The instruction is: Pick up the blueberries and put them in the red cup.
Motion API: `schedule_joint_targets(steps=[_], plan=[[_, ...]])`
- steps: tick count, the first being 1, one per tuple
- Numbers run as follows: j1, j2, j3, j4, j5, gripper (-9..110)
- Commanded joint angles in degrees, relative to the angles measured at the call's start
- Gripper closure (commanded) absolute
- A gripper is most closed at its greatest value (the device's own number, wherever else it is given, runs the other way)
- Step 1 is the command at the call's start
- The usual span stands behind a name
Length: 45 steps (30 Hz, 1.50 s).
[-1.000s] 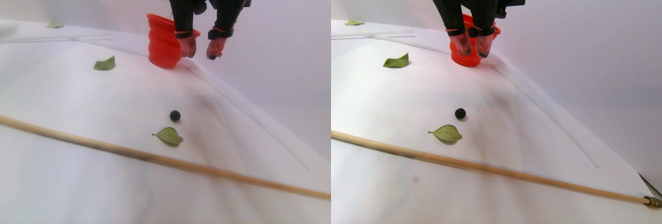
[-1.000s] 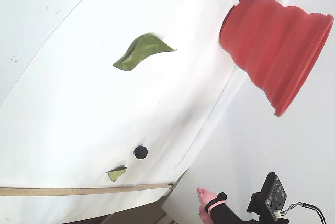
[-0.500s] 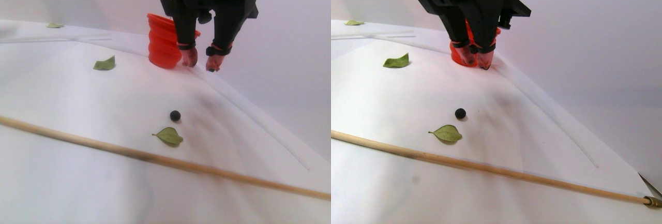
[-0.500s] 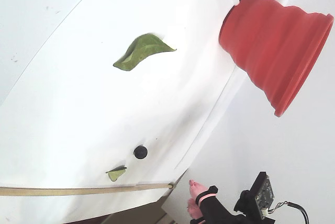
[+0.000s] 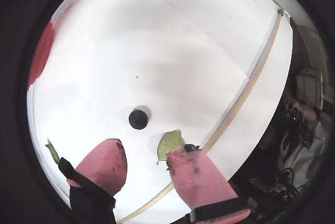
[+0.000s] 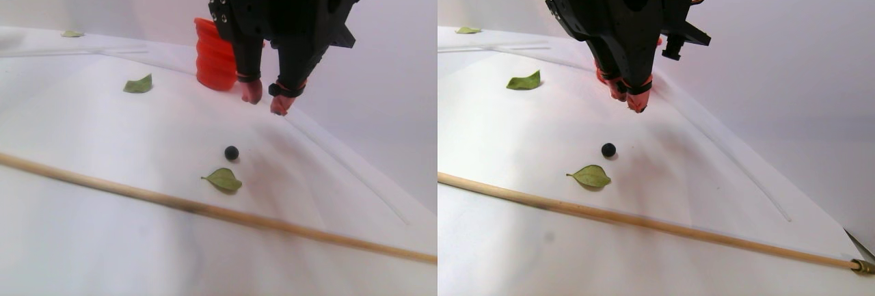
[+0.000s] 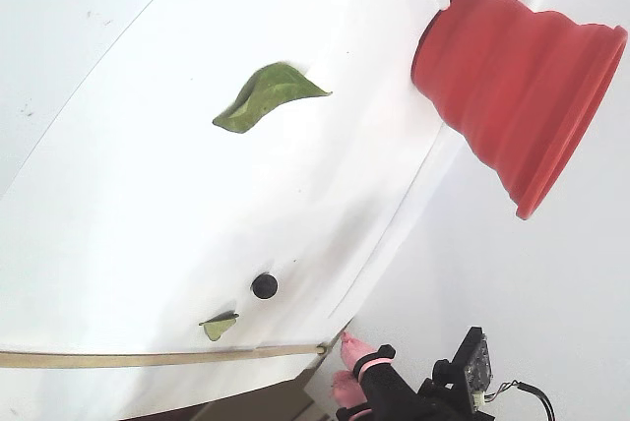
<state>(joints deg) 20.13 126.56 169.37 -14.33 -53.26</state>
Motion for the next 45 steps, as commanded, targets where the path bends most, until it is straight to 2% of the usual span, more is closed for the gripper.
schedule_joint_targets(steps=[1,13,45], plan=[[0.18,-2.99,-0.70,-3.60,2.37,86],[-0.62,-16.70,-6.24,-9.40,6.94,86],[-5.10,-35.86,-10.11,-23.03,10.63,85]])
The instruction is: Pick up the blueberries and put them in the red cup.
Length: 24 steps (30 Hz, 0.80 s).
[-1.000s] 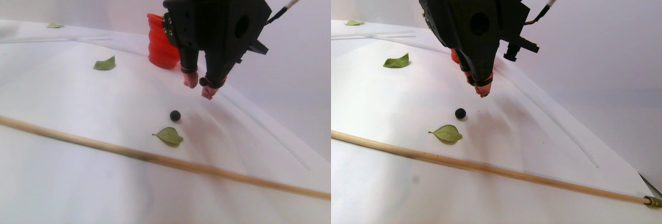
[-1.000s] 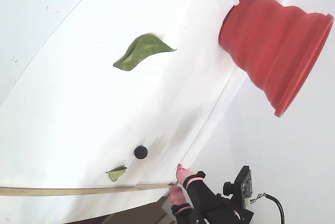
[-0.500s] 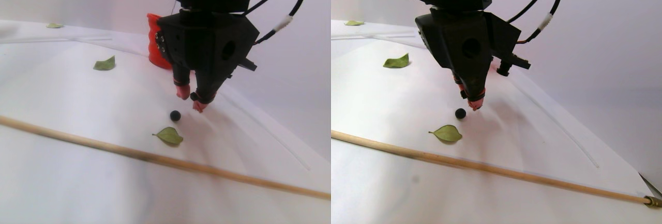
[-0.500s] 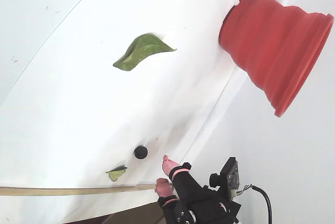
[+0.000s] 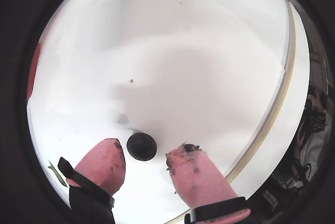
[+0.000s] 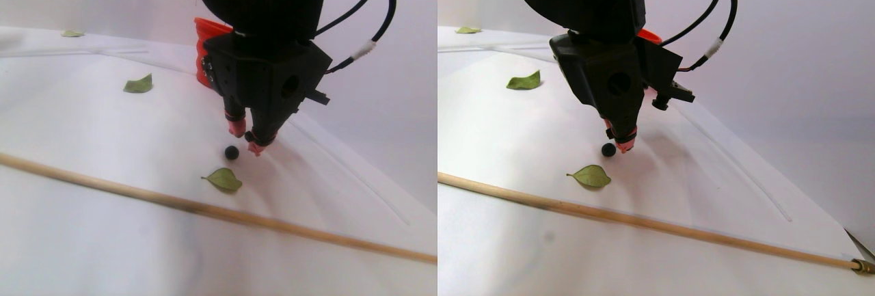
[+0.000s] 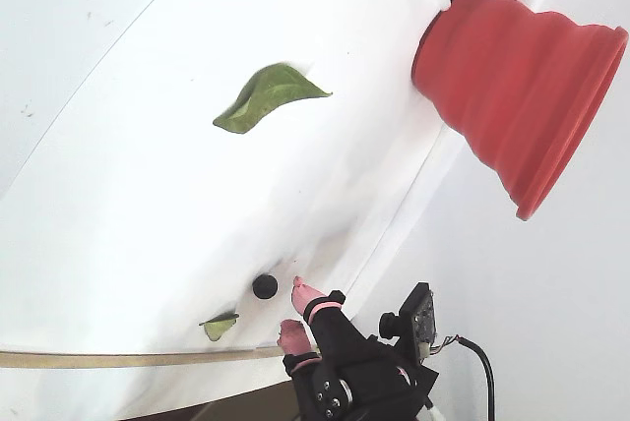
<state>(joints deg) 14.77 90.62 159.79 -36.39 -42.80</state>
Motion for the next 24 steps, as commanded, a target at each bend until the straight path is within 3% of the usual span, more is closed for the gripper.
schedule_joint_targets(steps=[1,24], plan=[[0.00,-0.35,-0.53,-1.23,0.09,85],[-2.20,-6.06,-2.20,-5.01,1.14,85]])
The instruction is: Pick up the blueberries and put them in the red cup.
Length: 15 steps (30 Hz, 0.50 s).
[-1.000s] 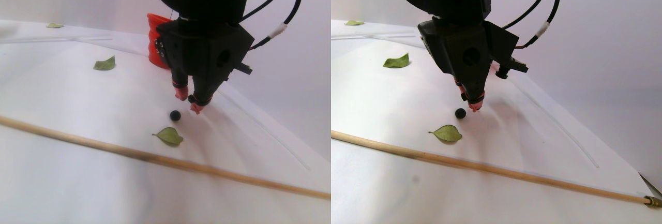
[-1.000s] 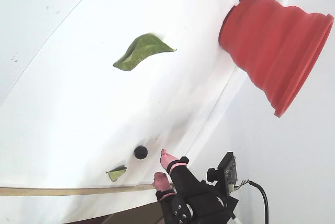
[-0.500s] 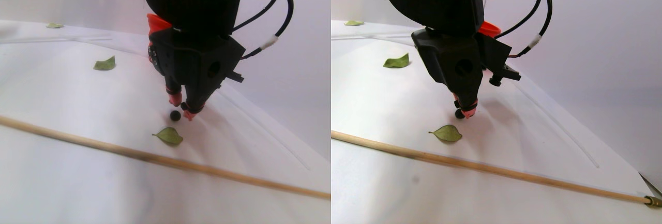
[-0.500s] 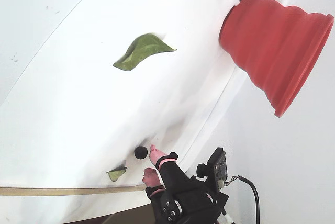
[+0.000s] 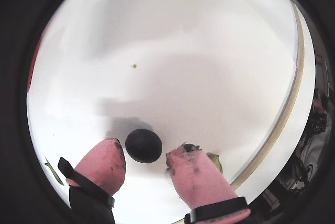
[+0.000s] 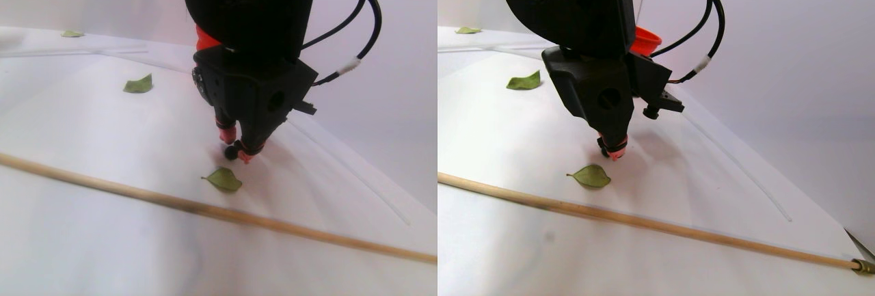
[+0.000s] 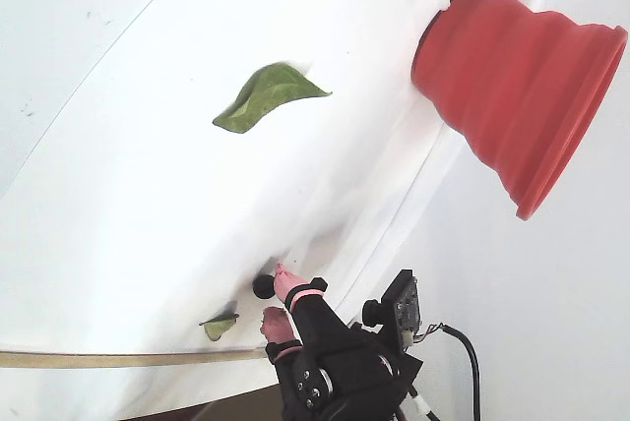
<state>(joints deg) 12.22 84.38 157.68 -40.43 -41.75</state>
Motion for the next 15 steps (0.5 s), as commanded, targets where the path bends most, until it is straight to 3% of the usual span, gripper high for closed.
schedule_joint_targets(steps=[1,15], plan=[[0.35,-0.09,-0.09,-1.14,0.09,85],[0.00,-3.87,-0.44,-4.22,-0.62,86]])
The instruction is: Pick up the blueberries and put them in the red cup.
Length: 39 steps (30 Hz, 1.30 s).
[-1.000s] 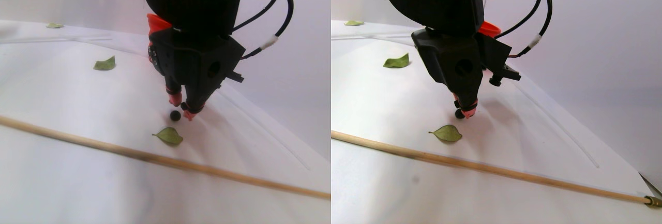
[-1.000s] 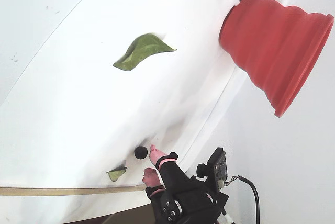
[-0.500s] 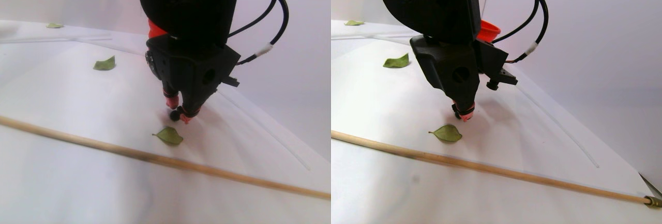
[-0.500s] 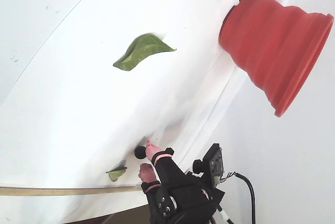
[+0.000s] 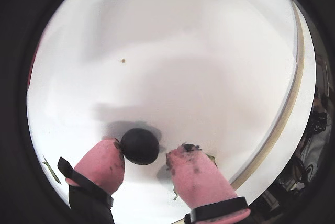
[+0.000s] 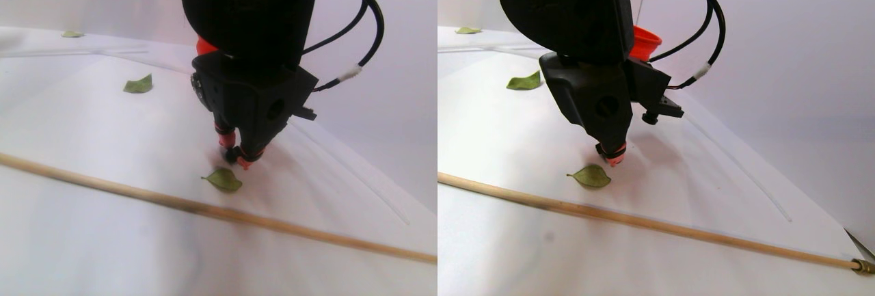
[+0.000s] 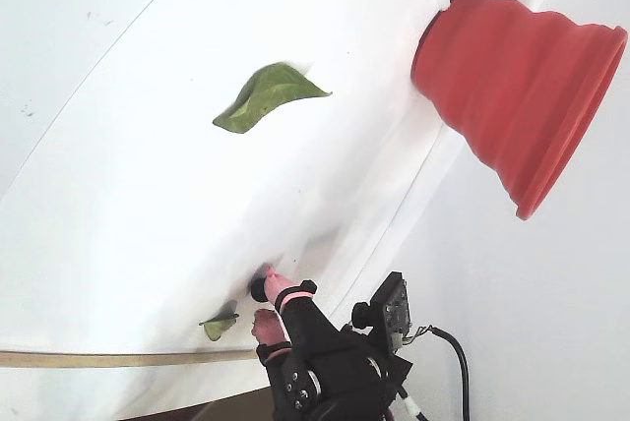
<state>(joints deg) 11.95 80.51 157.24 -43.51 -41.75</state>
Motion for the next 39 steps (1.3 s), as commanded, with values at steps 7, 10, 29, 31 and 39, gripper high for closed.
schedule_joint_targets(steps=[7,10,29,31,39], plan=[[-0.09,-0.88,-0.44,-1.32,-0.79,86],[-0.18,-1.23,-0.79,-1.14,-0.79,87],[0.53,-1.93,-2.81,-0.26,-0.97,88],[0.70,-1.93,-2.99,-0.26,-0.88,88],[1.23,-1.76,-3.34,0.26,-1.32,89]])
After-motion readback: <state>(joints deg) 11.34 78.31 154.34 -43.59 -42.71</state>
